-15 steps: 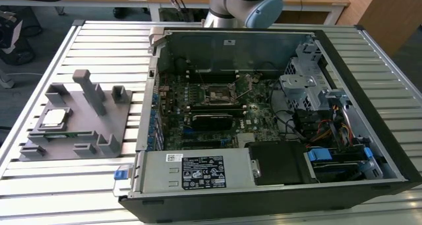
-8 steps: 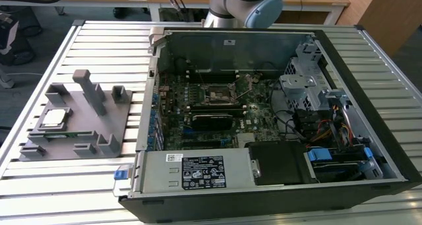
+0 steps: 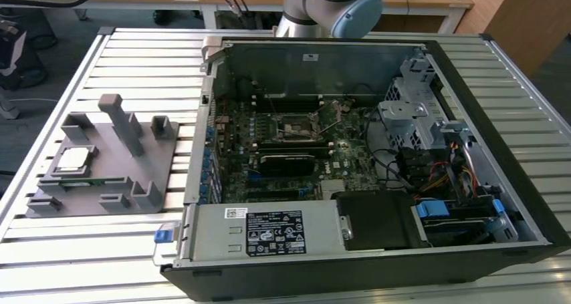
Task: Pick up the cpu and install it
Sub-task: 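Pick up the cpu and move it towards the insertion slot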
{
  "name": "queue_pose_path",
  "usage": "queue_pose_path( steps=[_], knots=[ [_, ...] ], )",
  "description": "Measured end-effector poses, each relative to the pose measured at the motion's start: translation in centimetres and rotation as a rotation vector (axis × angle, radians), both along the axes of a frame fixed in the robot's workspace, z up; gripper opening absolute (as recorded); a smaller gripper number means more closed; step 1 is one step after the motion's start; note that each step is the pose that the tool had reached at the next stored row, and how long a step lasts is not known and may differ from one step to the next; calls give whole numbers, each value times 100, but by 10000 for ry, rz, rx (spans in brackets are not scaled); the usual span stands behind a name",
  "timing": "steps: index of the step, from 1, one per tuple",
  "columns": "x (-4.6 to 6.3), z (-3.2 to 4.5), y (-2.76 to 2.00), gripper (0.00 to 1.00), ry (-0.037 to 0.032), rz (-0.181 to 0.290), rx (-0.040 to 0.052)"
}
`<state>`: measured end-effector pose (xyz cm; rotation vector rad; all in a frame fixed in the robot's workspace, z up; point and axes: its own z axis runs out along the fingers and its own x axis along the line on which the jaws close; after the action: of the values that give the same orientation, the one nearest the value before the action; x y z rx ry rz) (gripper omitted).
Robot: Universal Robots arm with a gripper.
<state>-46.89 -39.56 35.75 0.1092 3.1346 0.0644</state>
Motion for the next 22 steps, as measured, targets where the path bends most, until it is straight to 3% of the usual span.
queue_pose_path(
  steps=[9,14,22],
  knots=[
    [1,-106,-9,11,132,2,2],
    [1,-157,-11,11,167,2,2],
    [1,-213,-23,47,174,38,10]
  ],
)
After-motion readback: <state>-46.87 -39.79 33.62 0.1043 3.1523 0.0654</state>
